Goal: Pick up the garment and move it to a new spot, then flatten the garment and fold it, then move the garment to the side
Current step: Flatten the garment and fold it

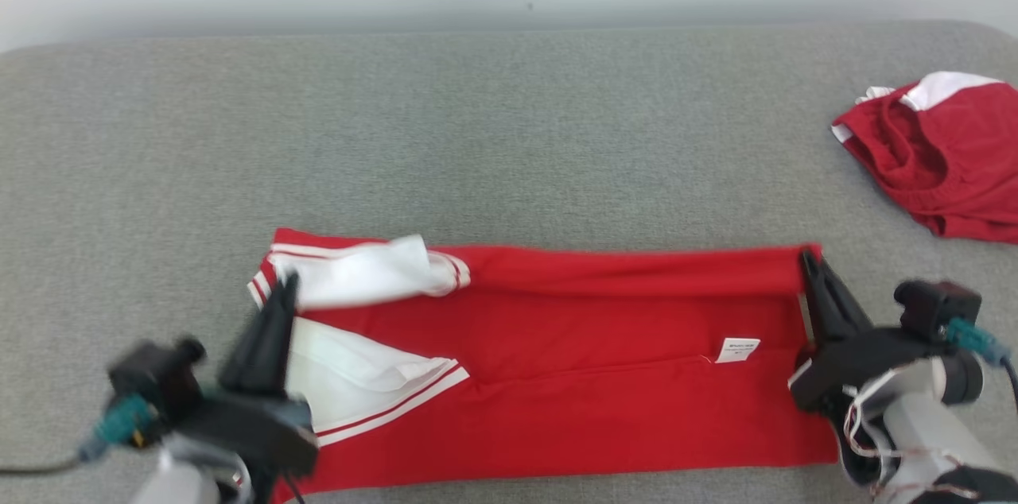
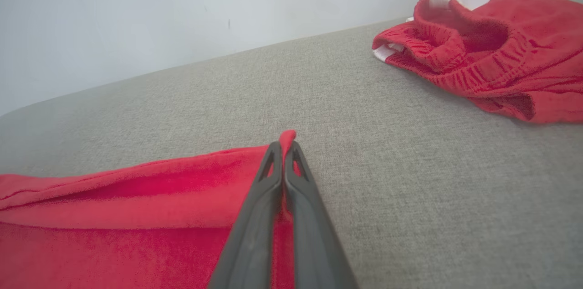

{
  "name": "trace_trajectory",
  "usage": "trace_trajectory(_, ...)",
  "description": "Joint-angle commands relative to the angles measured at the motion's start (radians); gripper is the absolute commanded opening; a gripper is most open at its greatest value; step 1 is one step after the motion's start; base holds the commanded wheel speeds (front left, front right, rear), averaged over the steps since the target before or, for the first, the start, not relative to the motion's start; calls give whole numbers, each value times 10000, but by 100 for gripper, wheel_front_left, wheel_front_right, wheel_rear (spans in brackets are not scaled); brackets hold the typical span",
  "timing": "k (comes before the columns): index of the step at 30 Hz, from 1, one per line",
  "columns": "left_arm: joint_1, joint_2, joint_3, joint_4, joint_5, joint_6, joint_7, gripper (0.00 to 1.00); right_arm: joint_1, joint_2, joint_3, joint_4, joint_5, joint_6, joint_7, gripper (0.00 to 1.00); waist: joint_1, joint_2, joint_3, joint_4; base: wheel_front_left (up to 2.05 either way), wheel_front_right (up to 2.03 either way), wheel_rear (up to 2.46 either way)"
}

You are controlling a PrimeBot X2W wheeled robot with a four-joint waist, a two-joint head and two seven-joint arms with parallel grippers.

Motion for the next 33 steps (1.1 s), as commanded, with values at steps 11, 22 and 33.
trace_trajectory(11, 1094, -749, 328, 808, 855, -221, -24, 0, 1016, 53, -123, -382, -19, -22, -23, 0, 3, 1, -367, 159, 0, 0, 0)
trace_trajectory(22, 1638, -1456, 1458, 1458, 1531, -316, -24, 100, 1443, 123, -473, -629, -258, -22, -23, 100, 3, 1, -666, 226, 0, 0, 0)
trace_trajectory(33, 2714, -2305, 3082, -281, 3777, -313, -25, 100, 1773, 116, -757, -335, -505, -22, 10, 100, 3, 1, -1004, 433, 0, 0, 0)
